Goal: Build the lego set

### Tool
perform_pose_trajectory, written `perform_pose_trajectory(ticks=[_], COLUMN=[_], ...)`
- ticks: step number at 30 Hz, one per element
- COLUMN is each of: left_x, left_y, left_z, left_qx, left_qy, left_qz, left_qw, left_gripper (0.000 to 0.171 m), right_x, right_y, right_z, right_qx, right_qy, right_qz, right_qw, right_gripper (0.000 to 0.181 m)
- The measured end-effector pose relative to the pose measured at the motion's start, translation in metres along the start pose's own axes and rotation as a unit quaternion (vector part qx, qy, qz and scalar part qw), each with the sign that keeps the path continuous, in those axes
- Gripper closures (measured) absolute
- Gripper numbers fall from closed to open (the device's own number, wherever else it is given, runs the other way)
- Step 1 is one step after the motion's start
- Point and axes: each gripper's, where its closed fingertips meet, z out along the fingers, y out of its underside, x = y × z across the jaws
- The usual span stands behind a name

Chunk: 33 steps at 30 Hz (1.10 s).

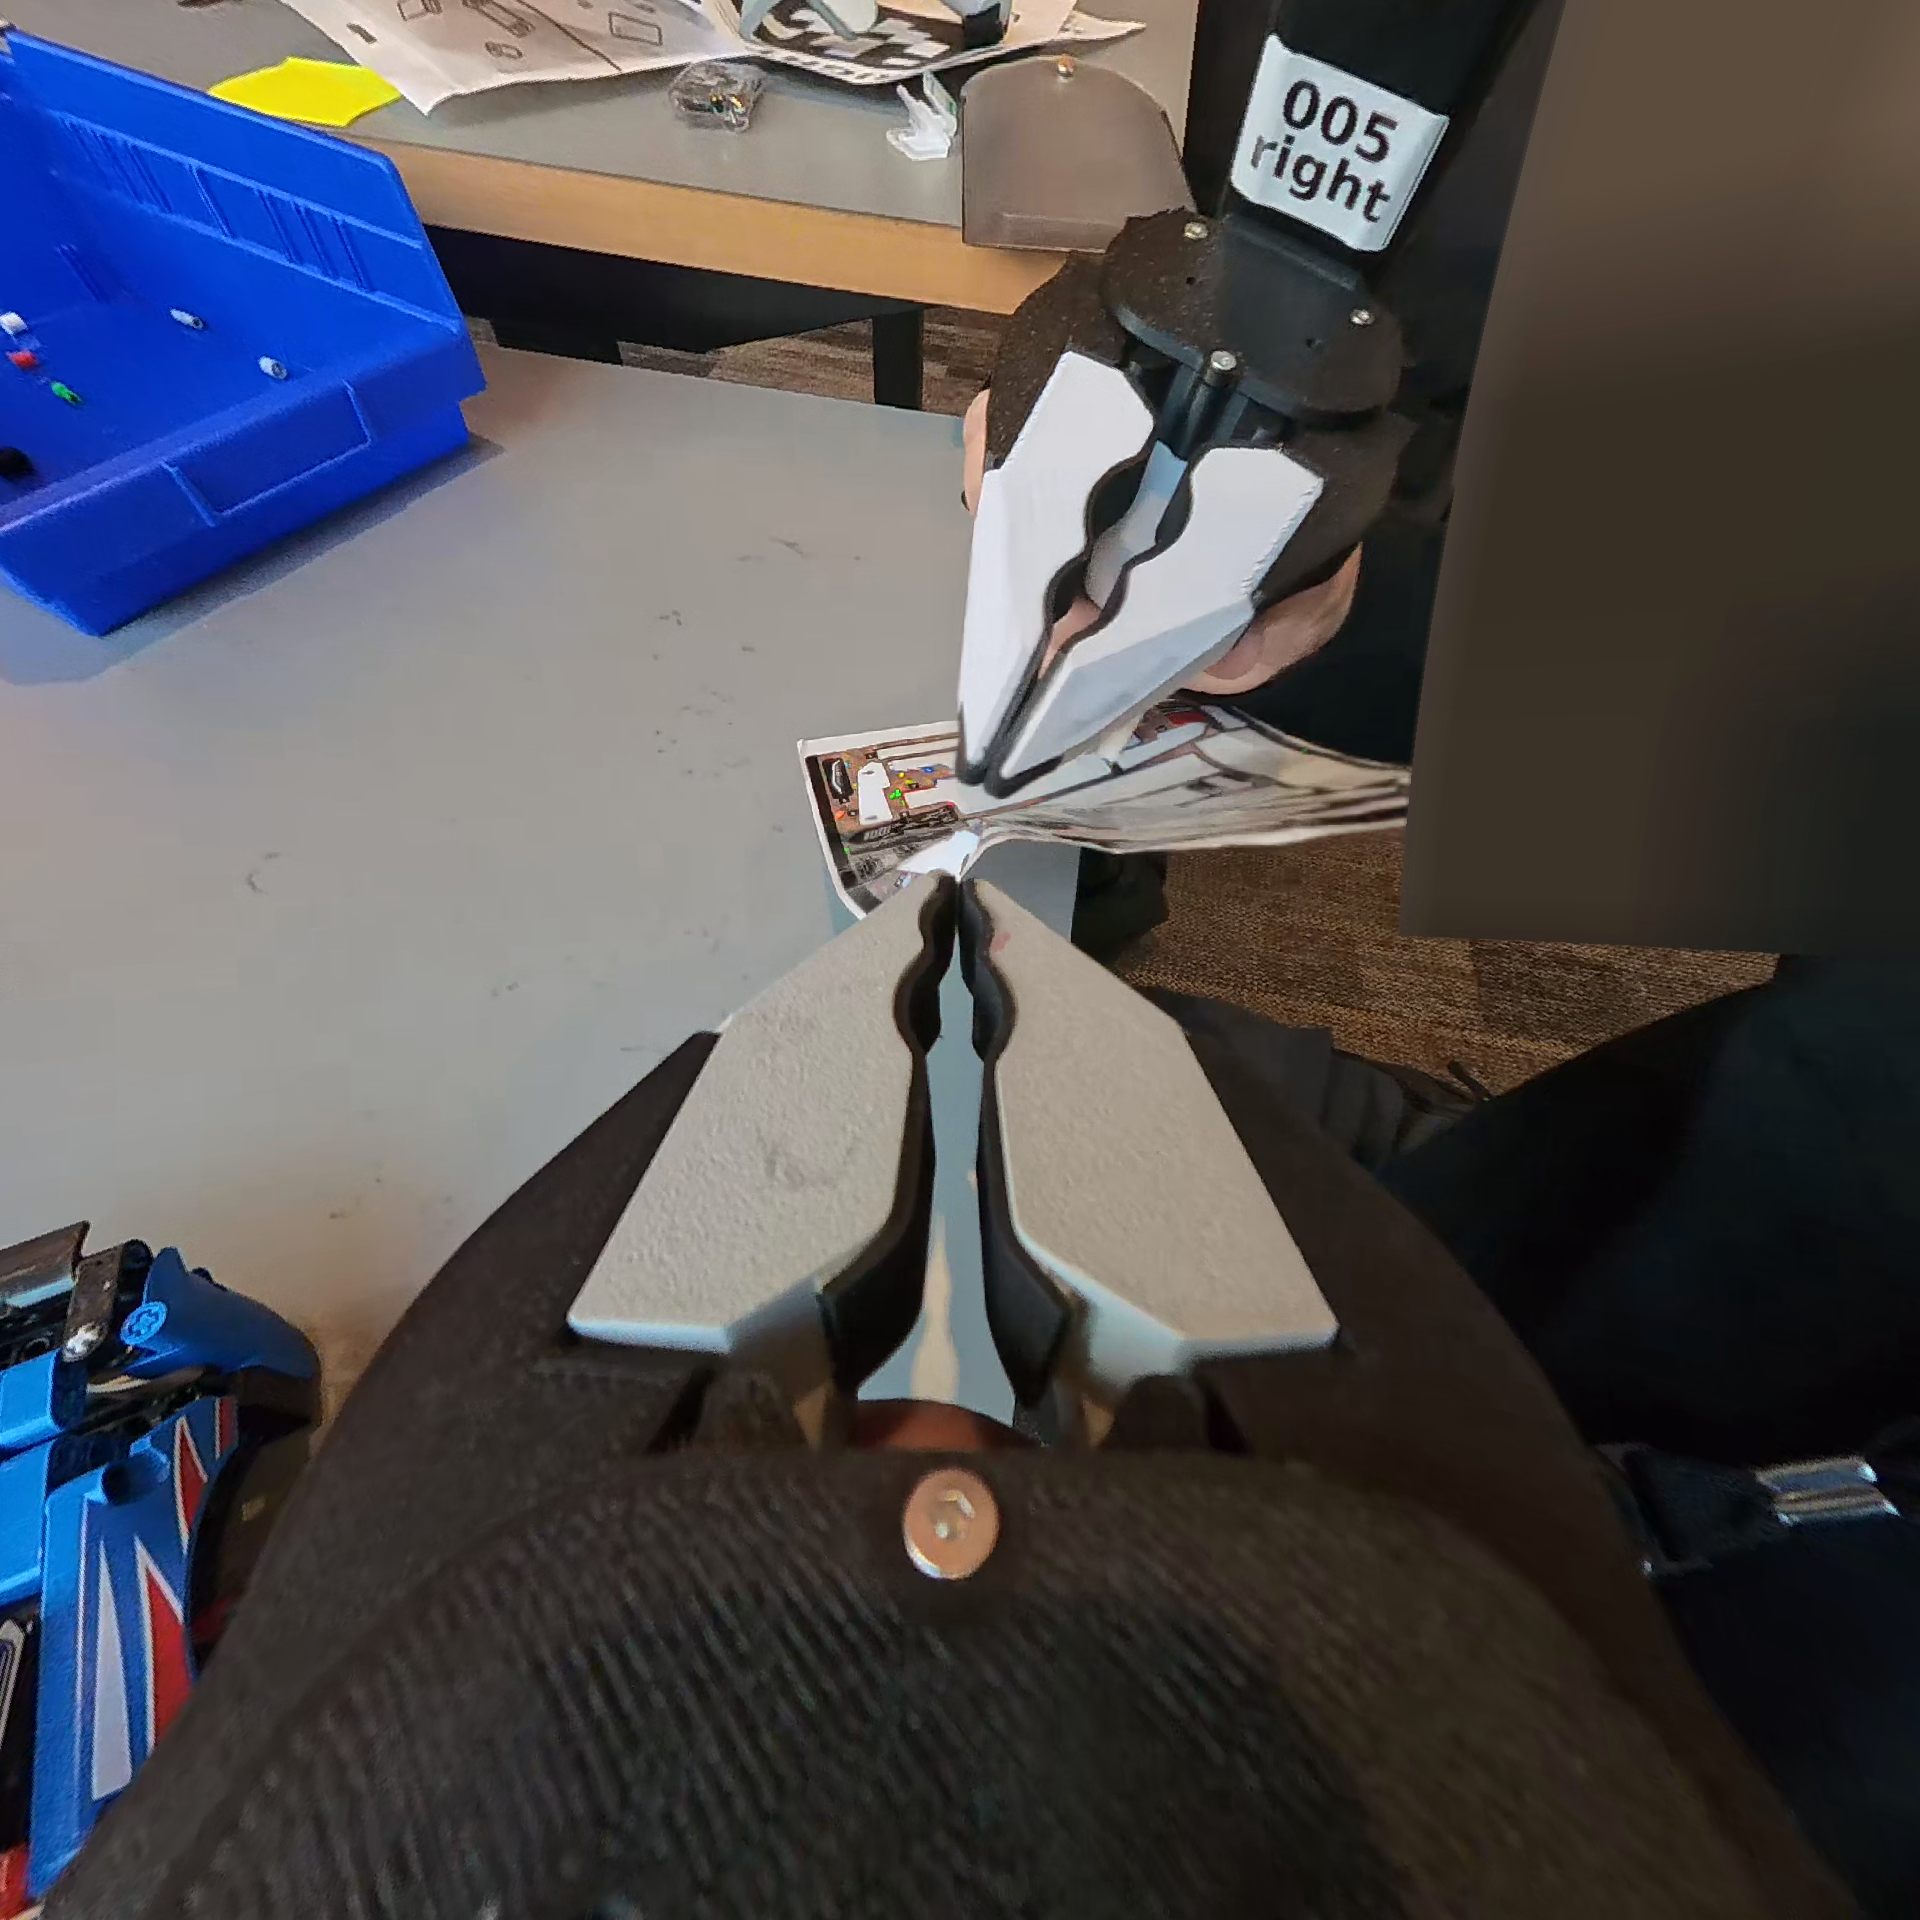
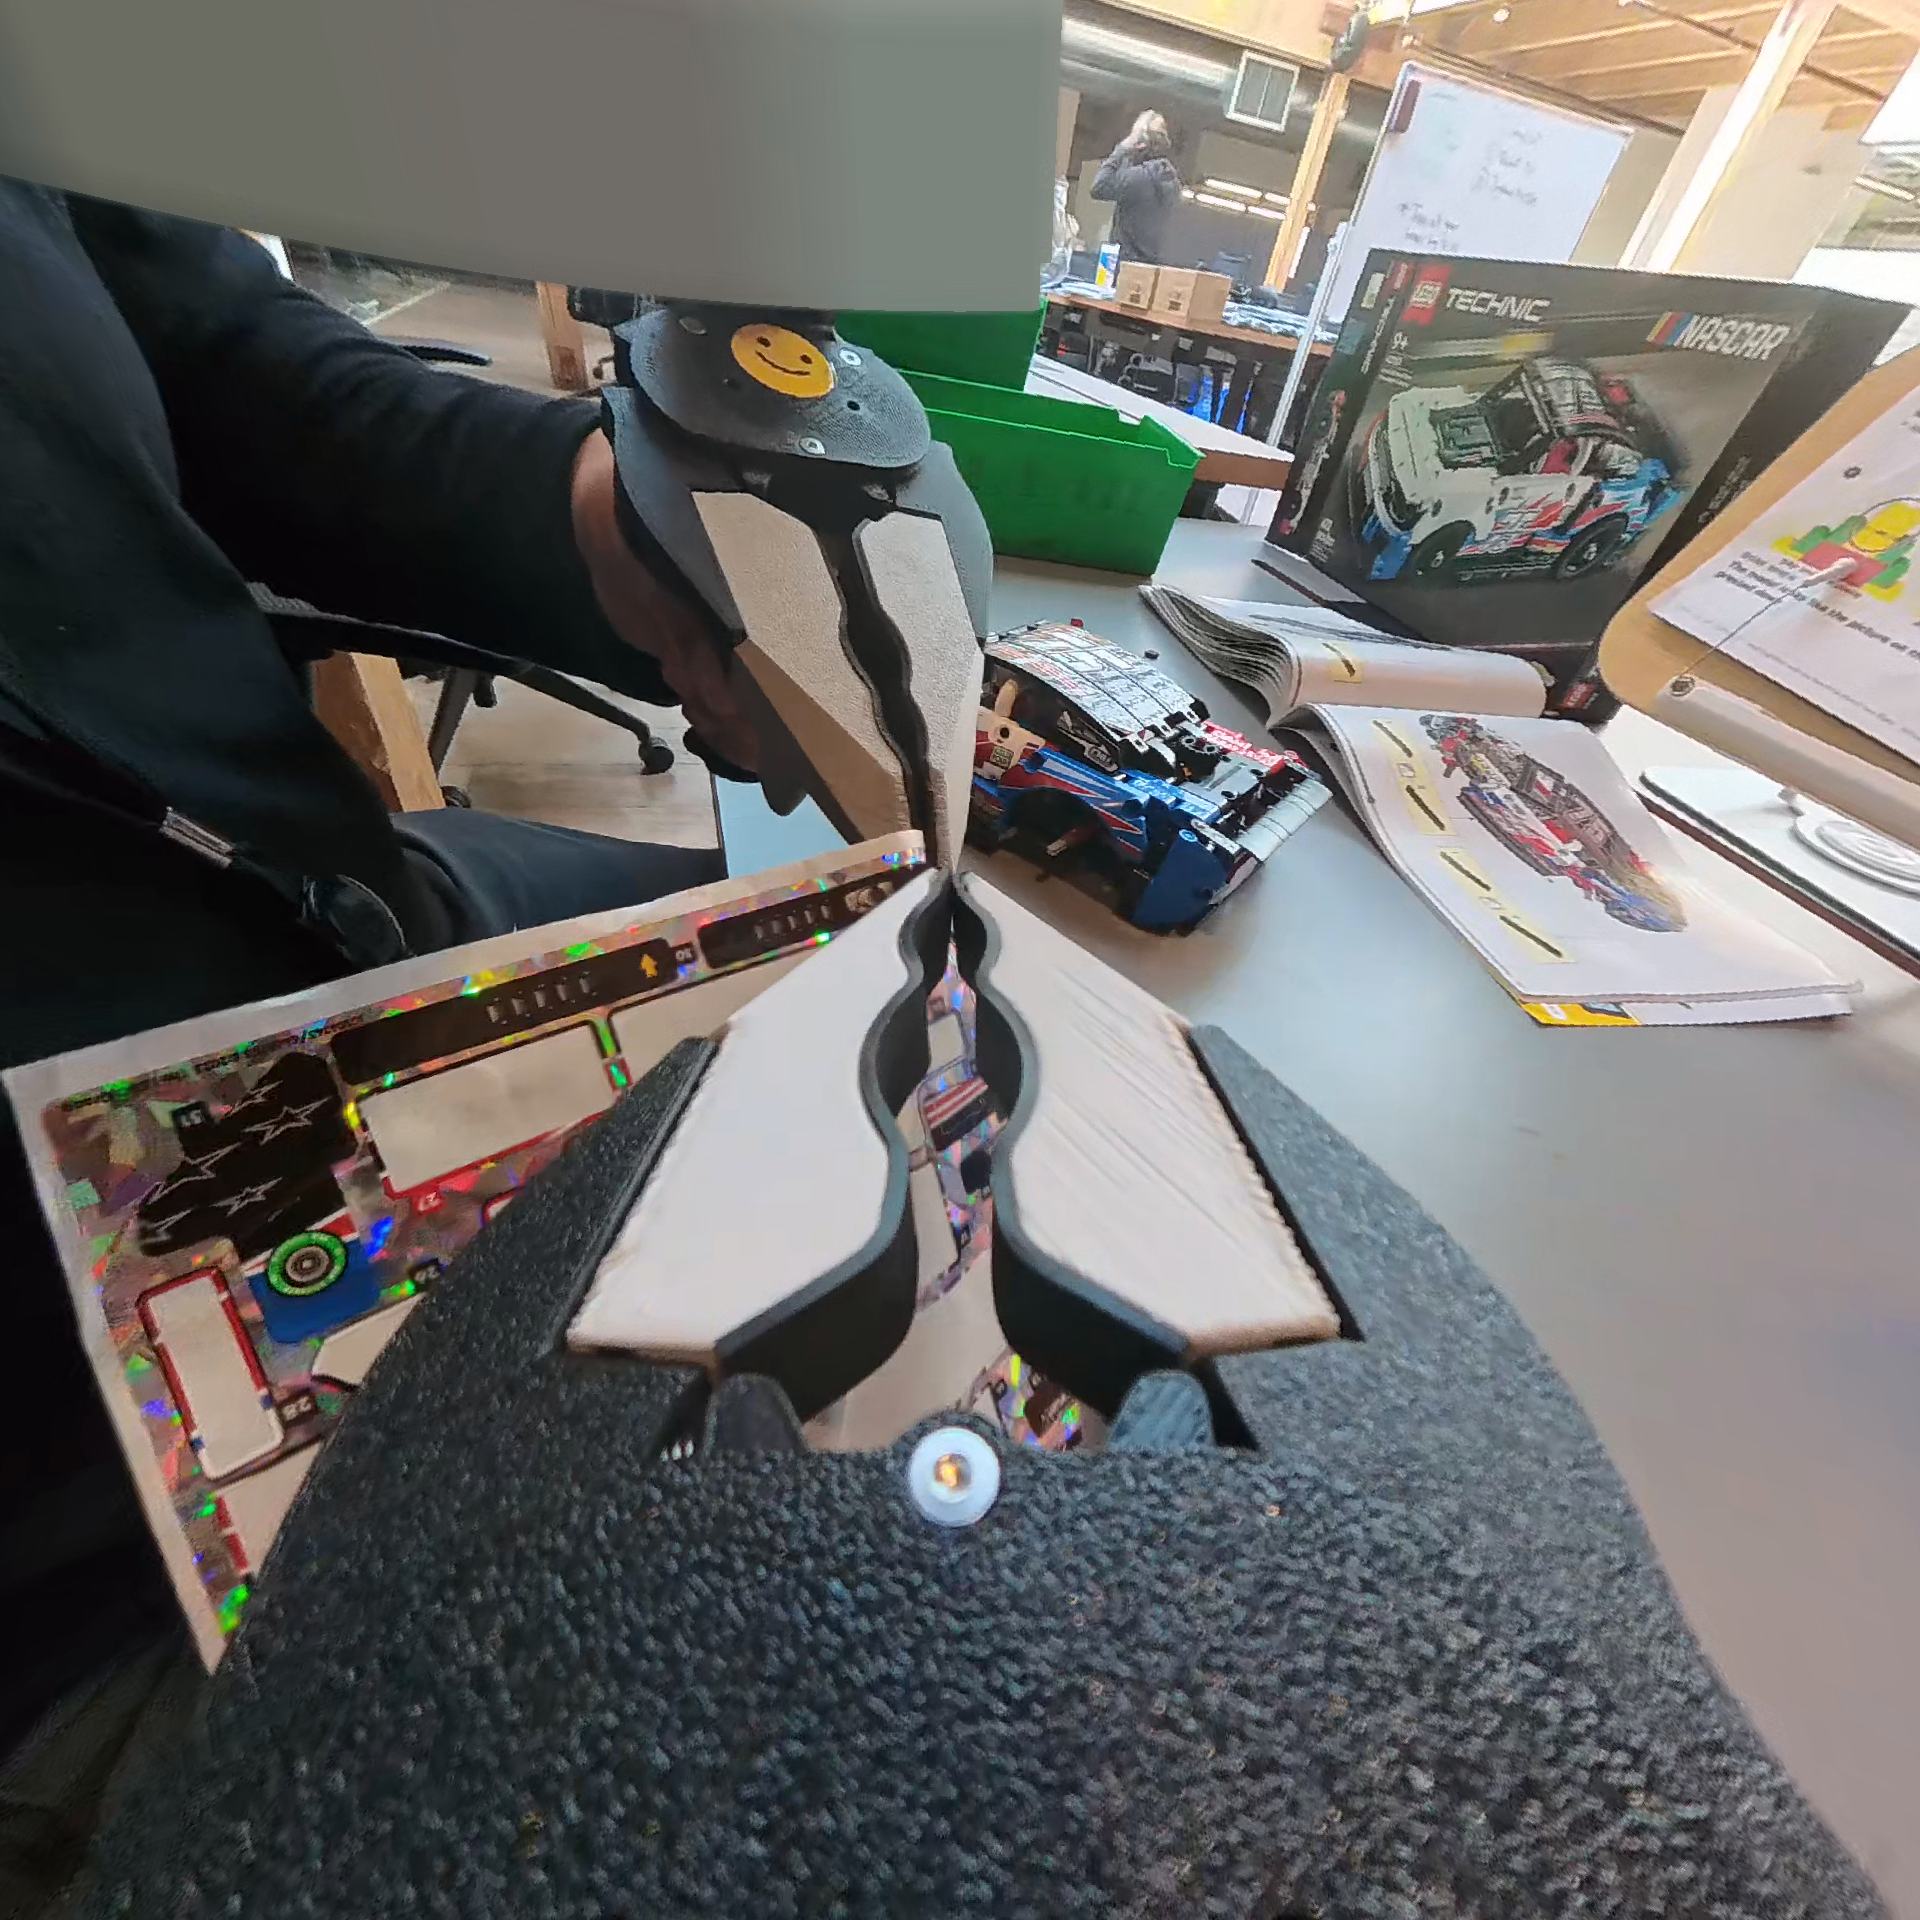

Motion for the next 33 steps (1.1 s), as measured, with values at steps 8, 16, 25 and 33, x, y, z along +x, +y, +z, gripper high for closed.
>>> perform_pose_trajectory(ticks=[8,16,25,33], left_x=[0.002,0.003,0.001,-0.005], left_y=[-0.001,-0.002,0.0,0.005], left_z=[0.0,0.002,0.003,0.004], left_qx=[0.001,0.001,0.006,0.002], left_qy=[0.006,0.002,0.001,-0.008], left_qz=[0.008,0.015,-0.013,-0.02], left_qw=[1.0,1.0,1.0,1.0], left_gripper=[0.171,0.171,0.171,0.171], right_x=[-0.002,-0.011,-0.007,0.001], right_y=[-0.002,0.004,0.007,0.008], right_z=[-0.002,0.003,0.006,0.006], right_qx=[0.0,-0.031,-0.042,-0.038], right_qy=[-0.067,-0.169,-0.13,-0.088], right_qz=[0.047,0.067,0.009,-0.007], right_qw=[0.997,0.983,0.991,0.995], right_gripper=[0.163,0.171,0.18,0.181])
